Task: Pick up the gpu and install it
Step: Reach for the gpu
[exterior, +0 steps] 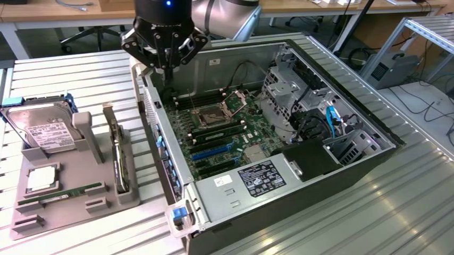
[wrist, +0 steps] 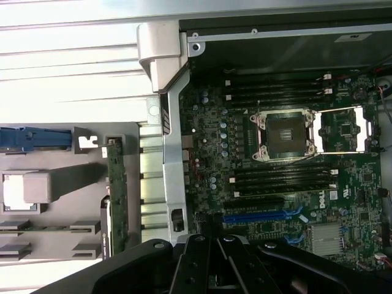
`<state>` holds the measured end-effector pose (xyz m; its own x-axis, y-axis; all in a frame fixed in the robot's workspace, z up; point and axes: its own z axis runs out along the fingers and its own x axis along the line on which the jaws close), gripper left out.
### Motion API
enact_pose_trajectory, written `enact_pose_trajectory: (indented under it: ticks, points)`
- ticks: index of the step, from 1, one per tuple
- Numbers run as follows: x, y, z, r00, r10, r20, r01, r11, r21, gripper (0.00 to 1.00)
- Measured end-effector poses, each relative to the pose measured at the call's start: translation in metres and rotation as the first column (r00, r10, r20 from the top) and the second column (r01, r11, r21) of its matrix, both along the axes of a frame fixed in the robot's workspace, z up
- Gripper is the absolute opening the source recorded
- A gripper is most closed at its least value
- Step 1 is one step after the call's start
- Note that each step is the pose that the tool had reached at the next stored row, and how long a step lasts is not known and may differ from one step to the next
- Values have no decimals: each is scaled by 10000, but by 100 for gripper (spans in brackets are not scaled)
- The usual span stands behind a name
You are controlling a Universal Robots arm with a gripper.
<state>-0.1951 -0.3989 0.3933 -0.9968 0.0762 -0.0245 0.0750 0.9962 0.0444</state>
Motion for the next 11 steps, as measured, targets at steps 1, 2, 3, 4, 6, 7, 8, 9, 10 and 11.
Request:
enact_pose_trajectory:
  ticks: [1, 2, 3, 4, 6, 7, 8, 9, 10, 11]
  points:
    - [-3, 0, 0, 10000, 0, 0, 0, 10000, 0, 11]
    - [-5, 0, 0, 10000, 0, 0, 0, 10000, -1, 11]
    - [-7, 0, 0, 10000, 0, -1, 0, 10000, -1, 11]
    - [-9, 0, 0, 10000, 0, -1, 0, 10000, 0, 11]
    - [-15, 0, 0, 10000, 0, -1, 0, 10000, 0, 11]
    - [-17, 0, 0, 10000, 0, -1, 0, 10000, 0, 11]
    - [-19, 0, 0, 10000, -1, 0, 1, 10000, 0, 11]
    - [-21, 0, 0, 10000, 0, -1, 0, 10000, -1, 11]
    - [-22, 0, 0, 10000, 0, -1, 0, 10000, 0, 11]
    - [-24, 0, 0, 10000, 0, -1, 0, 10000, 0, 11]
